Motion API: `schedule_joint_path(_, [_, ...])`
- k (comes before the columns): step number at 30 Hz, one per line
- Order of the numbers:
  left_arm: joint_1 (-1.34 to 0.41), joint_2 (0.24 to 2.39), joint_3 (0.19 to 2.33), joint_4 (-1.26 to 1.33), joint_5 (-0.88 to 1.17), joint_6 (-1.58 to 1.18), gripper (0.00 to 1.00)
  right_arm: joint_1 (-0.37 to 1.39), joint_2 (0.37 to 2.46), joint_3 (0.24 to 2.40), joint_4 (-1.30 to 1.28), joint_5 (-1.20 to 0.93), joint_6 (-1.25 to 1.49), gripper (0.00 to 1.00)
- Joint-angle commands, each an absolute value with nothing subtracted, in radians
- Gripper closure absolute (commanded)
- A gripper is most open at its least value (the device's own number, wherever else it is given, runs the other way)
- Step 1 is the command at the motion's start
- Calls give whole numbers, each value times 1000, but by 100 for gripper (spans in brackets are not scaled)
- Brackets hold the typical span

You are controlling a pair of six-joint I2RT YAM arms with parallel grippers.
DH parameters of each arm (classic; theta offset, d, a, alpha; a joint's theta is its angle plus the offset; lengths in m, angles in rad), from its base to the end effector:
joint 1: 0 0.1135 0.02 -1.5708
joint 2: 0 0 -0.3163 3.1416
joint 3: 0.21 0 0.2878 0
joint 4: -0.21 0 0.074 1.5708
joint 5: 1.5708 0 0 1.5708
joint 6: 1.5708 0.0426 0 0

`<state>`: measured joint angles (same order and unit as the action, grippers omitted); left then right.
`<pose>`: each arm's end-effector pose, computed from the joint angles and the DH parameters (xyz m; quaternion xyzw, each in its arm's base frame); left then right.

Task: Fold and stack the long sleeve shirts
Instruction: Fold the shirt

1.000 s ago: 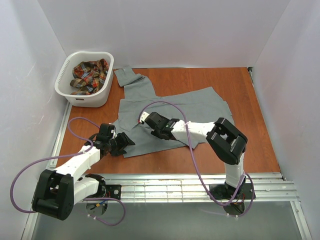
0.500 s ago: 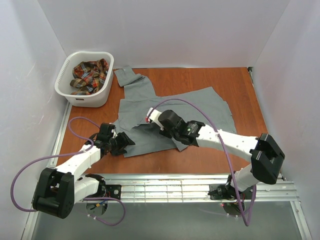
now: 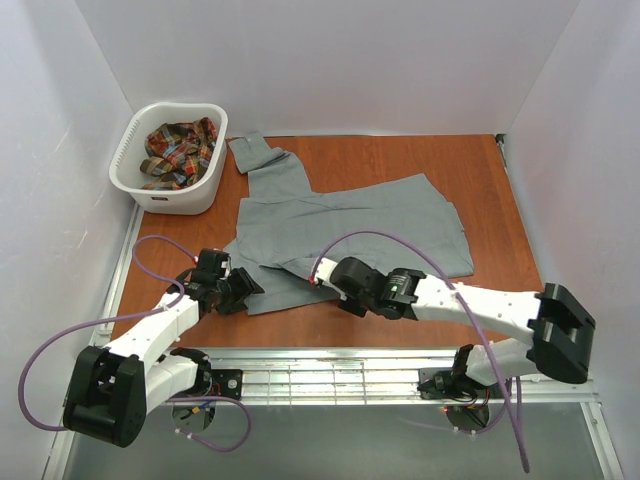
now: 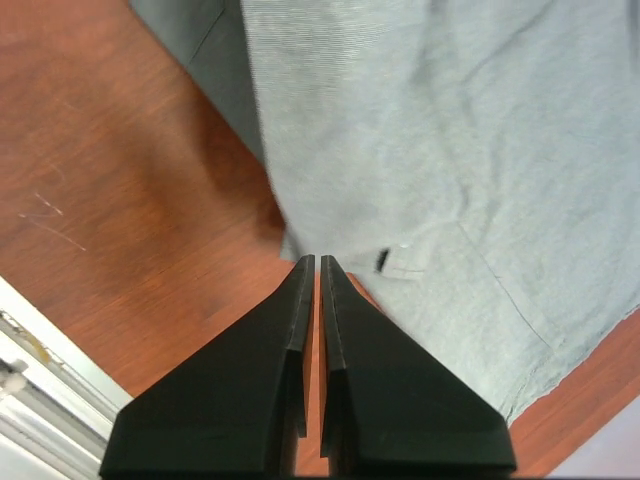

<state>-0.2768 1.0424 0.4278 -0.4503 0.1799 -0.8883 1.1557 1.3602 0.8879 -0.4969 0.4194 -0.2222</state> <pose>0.1723 -0.0569 0.1720 -0.2688 0.9263 -0.2098 0.1603 0.1351 0.2636 0.2551 -0.5463 0.7603 -0.0472 0.3483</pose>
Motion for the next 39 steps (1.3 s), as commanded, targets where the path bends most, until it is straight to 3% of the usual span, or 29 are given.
schedule_joint_path(1, [-276,1037,449,-479,147,-893,35,1155,1267,925,-509,407,-178,97])
schedule_joint_path(7, [-276,999,477,-505,135,-893,36,1161,1305,890,-549,278,-134,94])
schedule_joint_path(10, [-276,976,515,-534,120,-870,36,1163,1302,856,-557,273,-56,87])
schedule_joint_path(12, [-276,968,535,-541,120,-842,35,1152,1286,847,-557,314,59,68])
schedule_joint_path(16, [-276,1008,604,-526,149,-770,35,1037,1211,844,-546,270,237,58])
schedule_joint_path(23, [-276,1126,695,-460,233,-661,33,565,1036,660,-353,54,498,61])
schedule_joint_path(26, [-279,1179,709,-453,238,-641,33,425,1012,560,-211,-130,569,64])
schedule_joint_path(32, [-279,1235,689,-428,239,-646,33,368,1089,477,-26,-262,653,64])
schedule_joint_path(39, [-279,1256,646,-419,238,-663,33,362,1189,430,101,-238,747,64])
